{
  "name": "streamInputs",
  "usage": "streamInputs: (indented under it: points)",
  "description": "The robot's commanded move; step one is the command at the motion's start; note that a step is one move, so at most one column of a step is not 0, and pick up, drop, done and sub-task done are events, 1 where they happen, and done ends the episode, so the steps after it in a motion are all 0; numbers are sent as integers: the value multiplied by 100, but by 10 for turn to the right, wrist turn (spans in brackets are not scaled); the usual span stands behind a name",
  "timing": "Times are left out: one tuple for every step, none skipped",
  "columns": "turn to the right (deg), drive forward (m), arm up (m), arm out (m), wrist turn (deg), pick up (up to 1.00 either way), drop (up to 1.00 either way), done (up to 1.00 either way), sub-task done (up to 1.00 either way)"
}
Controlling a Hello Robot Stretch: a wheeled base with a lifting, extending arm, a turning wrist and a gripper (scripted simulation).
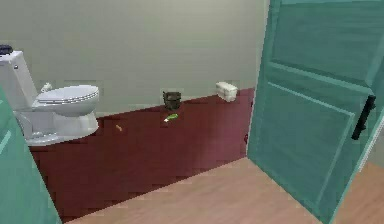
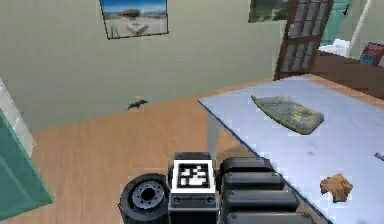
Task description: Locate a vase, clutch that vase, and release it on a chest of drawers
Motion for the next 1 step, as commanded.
streamInputs:
  points:
    - [-150, 0, 0, 0, 0, 0, 0, 0, 0]
